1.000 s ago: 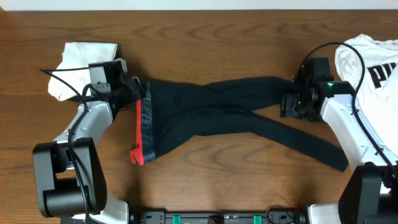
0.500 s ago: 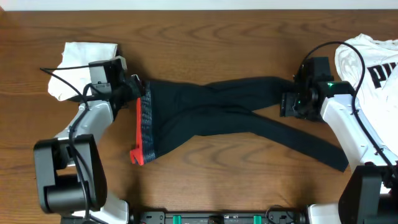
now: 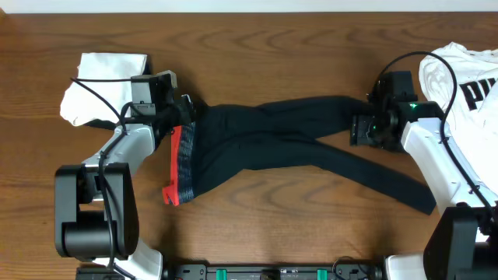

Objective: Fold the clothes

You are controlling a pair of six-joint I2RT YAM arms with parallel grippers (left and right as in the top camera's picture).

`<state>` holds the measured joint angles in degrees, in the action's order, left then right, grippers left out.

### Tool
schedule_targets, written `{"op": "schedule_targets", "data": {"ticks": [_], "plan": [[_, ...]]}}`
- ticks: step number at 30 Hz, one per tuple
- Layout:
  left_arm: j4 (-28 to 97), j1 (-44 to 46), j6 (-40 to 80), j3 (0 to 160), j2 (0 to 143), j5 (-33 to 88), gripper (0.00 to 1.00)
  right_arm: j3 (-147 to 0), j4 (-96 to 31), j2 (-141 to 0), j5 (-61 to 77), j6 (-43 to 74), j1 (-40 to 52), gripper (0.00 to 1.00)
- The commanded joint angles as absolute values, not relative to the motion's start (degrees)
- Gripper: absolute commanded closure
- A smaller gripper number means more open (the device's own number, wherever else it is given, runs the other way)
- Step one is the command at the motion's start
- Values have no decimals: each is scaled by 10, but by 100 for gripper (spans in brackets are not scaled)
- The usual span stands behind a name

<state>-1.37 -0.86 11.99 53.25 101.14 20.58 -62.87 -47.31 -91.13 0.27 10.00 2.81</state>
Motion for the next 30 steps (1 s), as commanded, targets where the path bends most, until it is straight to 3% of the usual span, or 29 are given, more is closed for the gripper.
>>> {"op": "schedule_targets", "data": {"ticks": [1, 2, 7, 12, 17, 30], "plan": [[-17, -10, 117, 536, 1016, 202, 44, -631, -473, -914, 4, 94, 26, 29], [-19, -9, 117, 536, 1016, 203, 45, -631, -473, -914, 4, 94, 26, 28], [-32, -9, 117, 536, 1014, 203, 74, -631, -473, -914, 2, 93, 26, 28], [-36, -9, 117, 536, 1013, 203, 76, -631, -475, -914, 2, 93, 26, 28], [-40, -9, 117, 542, 1003, 203, 94, -631, -475, -914, 2, 93, 26, 28], [18, -9, 117, 609, 806, 203, 94, -631, -477, -914, 3, 93, 26, 29]]}}
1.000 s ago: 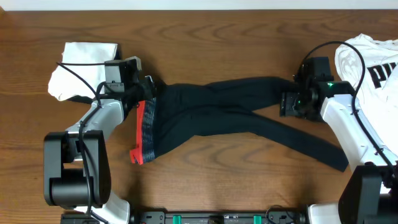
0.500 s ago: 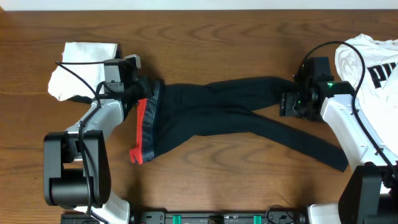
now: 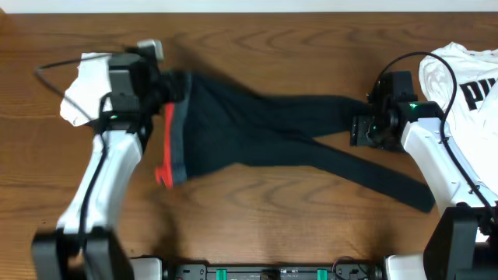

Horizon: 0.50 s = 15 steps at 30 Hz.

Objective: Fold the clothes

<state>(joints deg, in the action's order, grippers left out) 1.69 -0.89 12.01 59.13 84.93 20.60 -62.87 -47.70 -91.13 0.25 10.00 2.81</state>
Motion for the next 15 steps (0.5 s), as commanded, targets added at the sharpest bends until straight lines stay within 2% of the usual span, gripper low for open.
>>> {"op": "schedule_targets", "data": {"ticks": [1, 11, 15], "plan": [[20, -9, 117, 609, 791, 203, 94, -631, -477, -914, 3, 93, 26, 29], [23, -9, 117, 609, 739, 203, 94, -631, -477, -914, 7, 86, 26, 29], [21, -8, 118, 614, 737, 256, 94, -631, -472, -914, 12, 70, 26, 30]]}}
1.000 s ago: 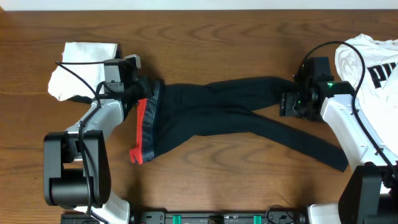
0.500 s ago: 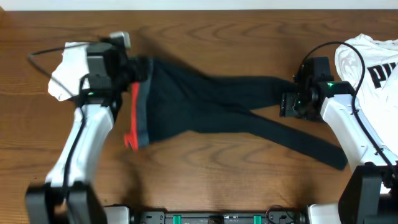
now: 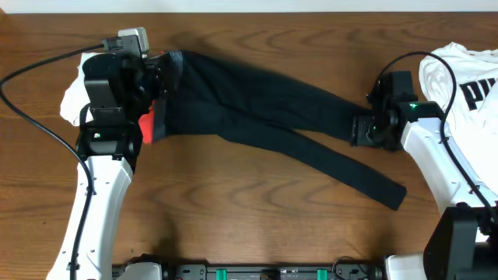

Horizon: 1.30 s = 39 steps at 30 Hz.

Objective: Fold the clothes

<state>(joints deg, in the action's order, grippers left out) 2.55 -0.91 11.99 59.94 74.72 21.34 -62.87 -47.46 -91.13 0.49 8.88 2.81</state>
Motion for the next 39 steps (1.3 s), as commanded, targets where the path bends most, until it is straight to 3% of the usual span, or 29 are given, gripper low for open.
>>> {"op": "schedule_targets", "data": {"ticks": [1, 6, 19, 30, 39], "plan": [[22, -8, 126, 621, 735, 269, 94, -631, -471, -914, 12, 70, 26, 30], [68, -4, 184, 694, 718, 281, 94, -640, -472, -907, 56, 47, 26, 31], [311, 97, 177, 921, 715, 263, 94, -772, -512, -804, 96, 42, 26, 31], [322, 182, 162, 949, 715, 250, 94, -801, -539, -755, 99, 25, 26, 30], [382, 267, 127, 954, 722, 99, 94, -801, -554, -755, 88, 25, 23, 29]]}}
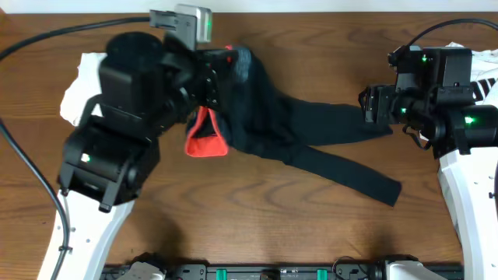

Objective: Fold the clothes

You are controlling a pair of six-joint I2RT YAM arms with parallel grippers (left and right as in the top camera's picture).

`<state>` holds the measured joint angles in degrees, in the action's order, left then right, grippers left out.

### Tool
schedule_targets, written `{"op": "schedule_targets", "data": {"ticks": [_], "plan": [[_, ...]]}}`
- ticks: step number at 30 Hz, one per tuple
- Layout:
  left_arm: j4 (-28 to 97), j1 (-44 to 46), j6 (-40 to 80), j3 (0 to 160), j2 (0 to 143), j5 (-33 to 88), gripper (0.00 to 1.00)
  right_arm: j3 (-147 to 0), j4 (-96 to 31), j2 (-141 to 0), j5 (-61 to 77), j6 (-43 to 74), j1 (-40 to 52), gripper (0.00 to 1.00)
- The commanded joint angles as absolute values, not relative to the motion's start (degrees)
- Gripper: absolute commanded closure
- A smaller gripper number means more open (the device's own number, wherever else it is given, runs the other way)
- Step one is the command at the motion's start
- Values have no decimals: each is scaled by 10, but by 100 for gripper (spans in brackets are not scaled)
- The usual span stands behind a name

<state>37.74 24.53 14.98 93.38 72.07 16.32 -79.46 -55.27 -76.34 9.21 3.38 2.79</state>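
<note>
Dark pants (311, 128) hang stretched between both arms above the wooden table (257, 233). My left gripper (232, 71), raised high and close to the overhead camera, is shut on the waistband, whose red lining (205, 140) droops open below it. My right gripper (369, 107), also lifted, is shut on the end of one leg. The other leg (358, 177) trails down to the table towards the front right. The fingers themselves are mostly hidden by cloth and arm bodies.
A folded white garment (71, 101) lies at the back left, partly under my left arm. A white shirt with black print (488, 71) sits at the back right, largely hidden behind my right arm.
Both arms have risen with the pants. The waistband has moved right and up, its red lining now hanging open; the right gripper has lifted its leg end off the table.
The pants lay flat with my left gripper at the waistband and the right at a leg end. The waistband then stood pulled towards the back left, straightening the legs. Now both ends are held up in the air, one leg trailing.
</note>
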Motion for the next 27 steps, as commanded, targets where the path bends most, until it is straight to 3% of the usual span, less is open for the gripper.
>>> {"op": "schedule_targets", "data": {"ticks": [1, 13, 27], "plan": [[387, 277, 127, 954, 724, 95, 94, -801, -555, -755, 83, 25, 23, 29], [397, 376, 147, 954, 762, 79, 94, -801, -571, -755, 56, 25, 22, 28], [432, 369, 154, 954, 843, -11, 94, -800, -578, -760, 45, 25, 22, 28]]}}
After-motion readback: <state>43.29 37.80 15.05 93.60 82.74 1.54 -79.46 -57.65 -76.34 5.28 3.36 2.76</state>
